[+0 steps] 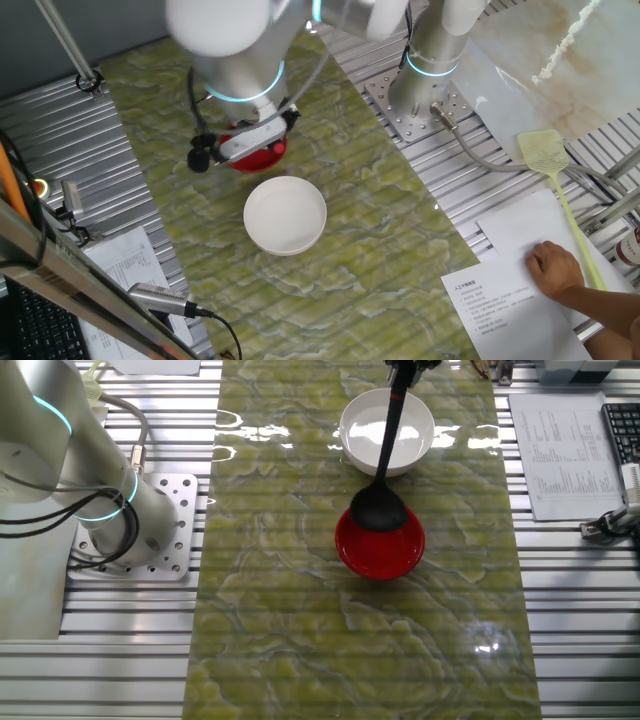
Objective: Scoop water with a large spoon from one bowl to another
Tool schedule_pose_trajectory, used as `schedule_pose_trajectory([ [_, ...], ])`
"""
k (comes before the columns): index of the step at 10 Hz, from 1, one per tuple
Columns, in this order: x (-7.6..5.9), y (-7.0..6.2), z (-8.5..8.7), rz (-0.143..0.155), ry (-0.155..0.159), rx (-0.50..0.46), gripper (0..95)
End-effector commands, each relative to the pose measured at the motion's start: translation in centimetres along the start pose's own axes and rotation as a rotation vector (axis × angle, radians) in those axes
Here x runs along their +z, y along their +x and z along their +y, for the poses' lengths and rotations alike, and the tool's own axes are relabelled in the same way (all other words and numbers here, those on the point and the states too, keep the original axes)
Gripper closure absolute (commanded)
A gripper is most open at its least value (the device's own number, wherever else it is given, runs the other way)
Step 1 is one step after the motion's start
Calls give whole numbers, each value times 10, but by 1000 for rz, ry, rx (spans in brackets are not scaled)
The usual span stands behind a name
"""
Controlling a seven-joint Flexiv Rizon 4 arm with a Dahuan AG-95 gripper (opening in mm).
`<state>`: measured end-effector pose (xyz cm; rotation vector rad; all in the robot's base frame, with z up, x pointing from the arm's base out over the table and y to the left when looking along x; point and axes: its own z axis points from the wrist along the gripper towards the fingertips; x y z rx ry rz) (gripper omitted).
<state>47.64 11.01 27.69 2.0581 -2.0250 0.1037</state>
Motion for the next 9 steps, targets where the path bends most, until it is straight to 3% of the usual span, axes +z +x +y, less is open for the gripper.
schedule_pose_trajectory([
  [1,1,-1,-3,-3,6,10,950],
  [4,1,-1,-4,-14,52,60,950],
  [9,0,-3,-7,-16,81,102,950],
])
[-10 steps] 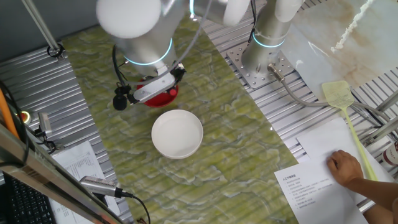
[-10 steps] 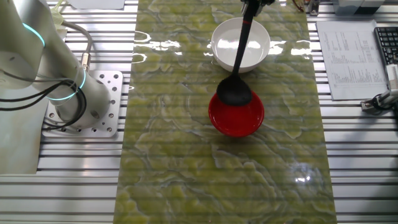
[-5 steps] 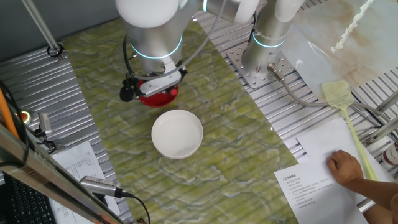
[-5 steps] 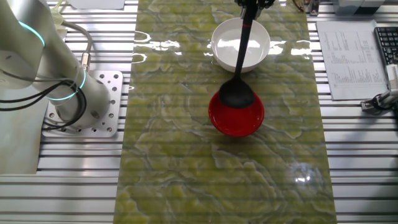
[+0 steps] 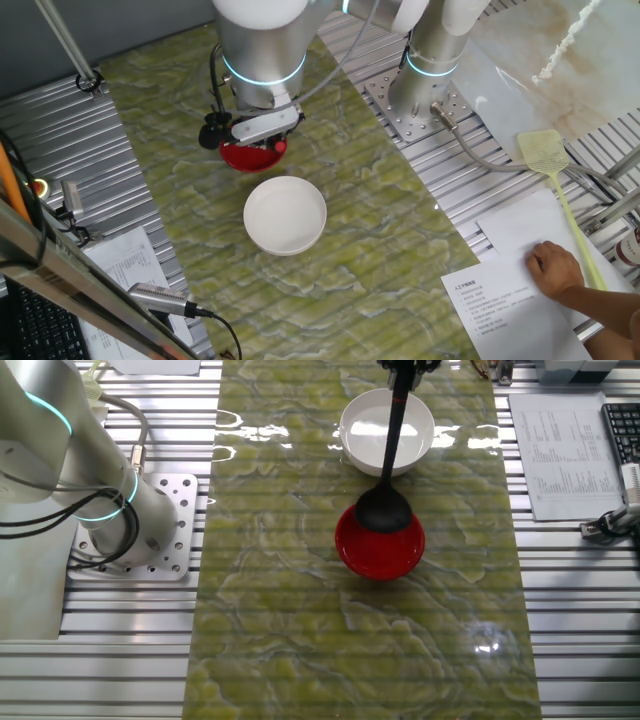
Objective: Scoop water with a large spoon from one bowl to another
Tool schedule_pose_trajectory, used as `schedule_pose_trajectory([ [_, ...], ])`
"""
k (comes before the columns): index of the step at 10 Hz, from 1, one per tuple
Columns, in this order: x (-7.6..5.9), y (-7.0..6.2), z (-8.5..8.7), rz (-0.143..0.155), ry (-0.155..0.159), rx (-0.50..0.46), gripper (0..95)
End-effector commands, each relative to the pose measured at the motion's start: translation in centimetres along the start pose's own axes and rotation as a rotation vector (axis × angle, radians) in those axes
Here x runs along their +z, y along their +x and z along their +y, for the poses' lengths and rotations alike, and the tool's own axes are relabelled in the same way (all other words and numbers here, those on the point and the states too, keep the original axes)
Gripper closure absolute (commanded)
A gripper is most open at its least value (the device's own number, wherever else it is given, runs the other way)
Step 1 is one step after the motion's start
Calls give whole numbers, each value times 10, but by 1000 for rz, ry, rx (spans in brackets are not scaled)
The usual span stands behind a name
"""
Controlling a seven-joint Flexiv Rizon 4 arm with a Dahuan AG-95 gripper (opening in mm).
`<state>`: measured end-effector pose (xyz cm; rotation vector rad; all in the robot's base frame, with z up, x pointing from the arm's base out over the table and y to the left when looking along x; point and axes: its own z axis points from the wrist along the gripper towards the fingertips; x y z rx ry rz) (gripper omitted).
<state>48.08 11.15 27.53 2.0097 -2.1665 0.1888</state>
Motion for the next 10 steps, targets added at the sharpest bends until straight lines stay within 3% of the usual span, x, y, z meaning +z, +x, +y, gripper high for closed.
schedule_pose_trajectory([
  [1,-2,-3,-4,1,4,9,950],
  [5,-2,-4,-9,-5,32,76,950],
  [8,0,2,-10,-10,47,137,950],
  [10,0,6,-10,-28,50,198,950],
])
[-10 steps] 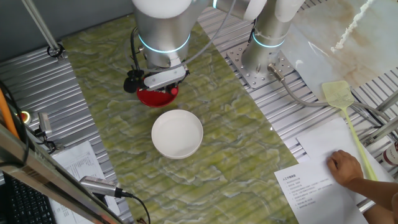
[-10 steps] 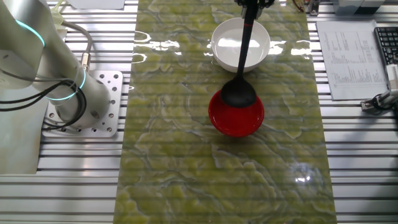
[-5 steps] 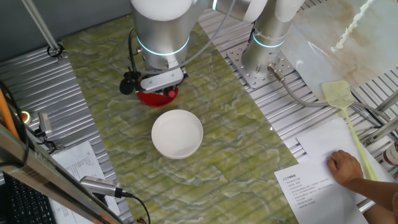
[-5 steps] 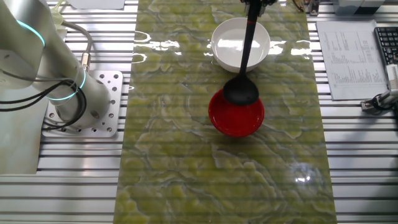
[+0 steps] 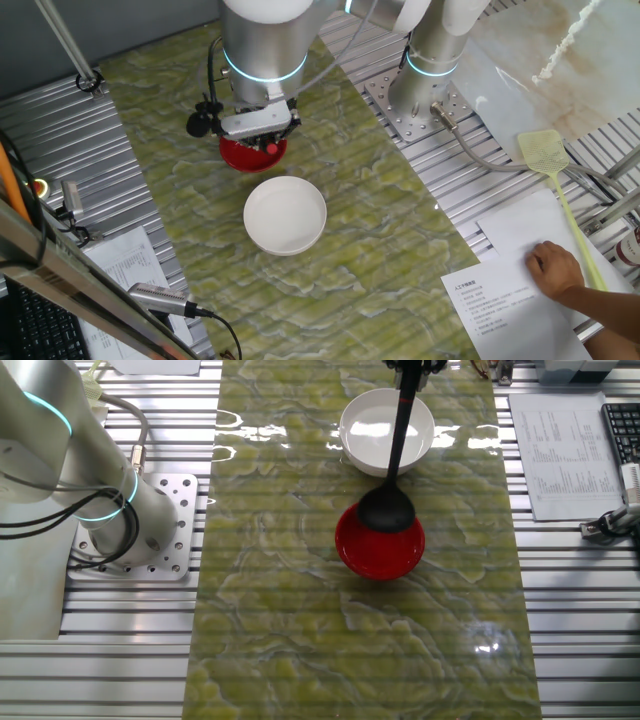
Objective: Scoop water with a large spoon from one bowl to another
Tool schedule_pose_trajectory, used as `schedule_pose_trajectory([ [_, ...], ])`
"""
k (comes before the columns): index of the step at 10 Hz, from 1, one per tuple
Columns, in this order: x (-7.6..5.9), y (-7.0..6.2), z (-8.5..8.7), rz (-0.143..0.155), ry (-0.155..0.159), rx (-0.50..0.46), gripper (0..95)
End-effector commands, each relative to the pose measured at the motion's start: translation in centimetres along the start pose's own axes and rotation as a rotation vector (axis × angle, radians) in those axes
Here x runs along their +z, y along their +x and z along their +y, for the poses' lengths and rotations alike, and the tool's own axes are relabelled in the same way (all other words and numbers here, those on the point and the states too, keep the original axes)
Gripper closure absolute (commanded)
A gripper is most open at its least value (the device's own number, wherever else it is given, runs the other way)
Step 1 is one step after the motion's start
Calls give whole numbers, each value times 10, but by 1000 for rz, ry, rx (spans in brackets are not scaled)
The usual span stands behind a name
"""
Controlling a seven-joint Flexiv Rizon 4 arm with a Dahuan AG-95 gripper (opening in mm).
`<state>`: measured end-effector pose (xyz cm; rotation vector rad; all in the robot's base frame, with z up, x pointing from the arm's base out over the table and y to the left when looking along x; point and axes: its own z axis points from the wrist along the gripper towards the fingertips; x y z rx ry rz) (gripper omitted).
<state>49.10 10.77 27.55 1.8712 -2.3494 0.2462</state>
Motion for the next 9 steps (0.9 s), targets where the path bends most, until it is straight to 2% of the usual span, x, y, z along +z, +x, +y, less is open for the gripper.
schedule_pose_trajectory([
  [1,1,4,0,-14,16,90,950],
  [2,3,6,0,-20,19,128,950],
  [3,6,6,-1,-45,10,171,950],
  [6,6,8,-1,-53,6,285,950],
  [9,6,9,-1,-81,-10,397,950],
])
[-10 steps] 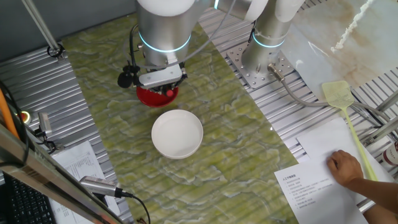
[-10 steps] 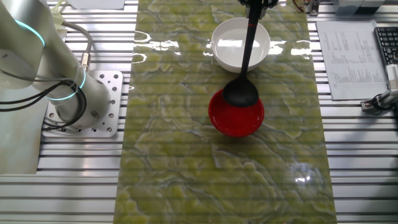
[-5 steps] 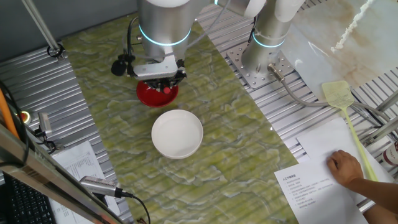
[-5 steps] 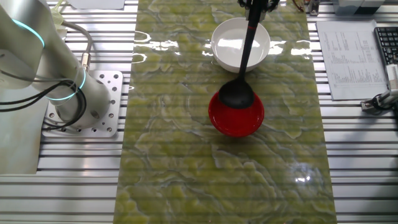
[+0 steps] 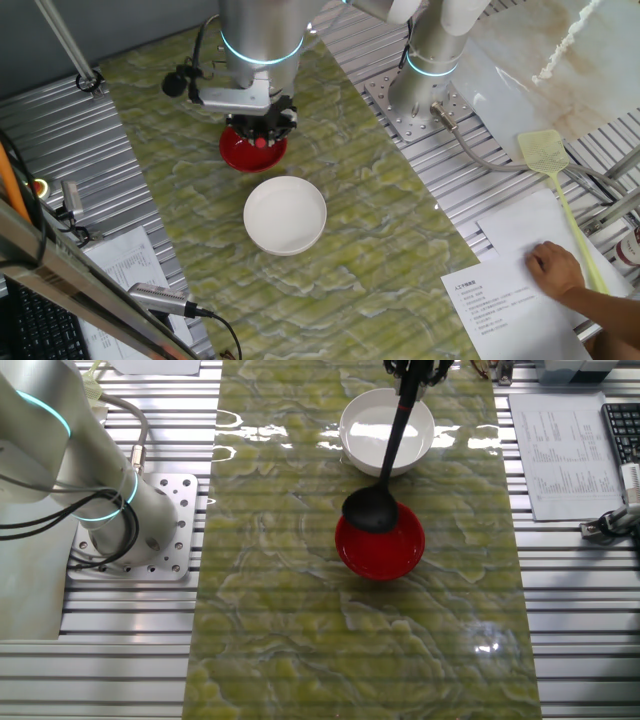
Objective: Scoop water with a large spoon from one bowl to another
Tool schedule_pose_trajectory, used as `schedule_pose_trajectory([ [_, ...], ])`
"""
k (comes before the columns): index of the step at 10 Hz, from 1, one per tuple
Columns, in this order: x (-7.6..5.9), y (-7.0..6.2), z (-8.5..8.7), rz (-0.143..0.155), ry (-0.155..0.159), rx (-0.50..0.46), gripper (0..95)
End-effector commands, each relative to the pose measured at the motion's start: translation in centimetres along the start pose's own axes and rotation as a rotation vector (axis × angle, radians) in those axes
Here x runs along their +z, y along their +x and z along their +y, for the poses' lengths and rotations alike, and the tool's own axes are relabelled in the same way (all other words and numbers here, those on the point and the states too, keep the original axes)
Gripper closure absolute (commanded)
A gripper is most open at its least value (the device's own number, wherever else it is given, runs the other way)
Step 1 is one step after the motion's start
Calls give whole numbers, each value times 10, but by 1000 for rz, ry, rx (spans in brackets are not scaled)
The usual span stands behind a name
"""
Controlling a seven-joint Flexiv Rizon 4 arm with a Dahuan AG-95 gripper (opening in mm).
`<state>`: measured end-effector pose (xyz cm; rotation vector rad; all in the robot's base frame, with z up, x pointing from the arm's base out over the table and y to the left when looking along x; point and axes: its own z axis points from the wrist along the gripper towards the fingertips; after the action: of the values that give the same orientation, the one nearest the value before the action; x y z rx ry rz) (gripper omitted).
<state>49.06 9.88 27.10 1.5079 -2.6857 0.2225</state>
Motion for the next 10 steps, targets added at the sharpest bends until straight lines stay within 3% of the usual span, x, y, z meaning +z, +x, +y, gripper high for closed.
schedule_pose_trajectory([
  [1,-1,3,-1,-26,-12,88,950],
  [5,-3,11,-10,-36,2,128,950],
  [7,0,12,-12,-58,-16,200,950],
  [10,3,13,-12,-55,-24,250,950],
])
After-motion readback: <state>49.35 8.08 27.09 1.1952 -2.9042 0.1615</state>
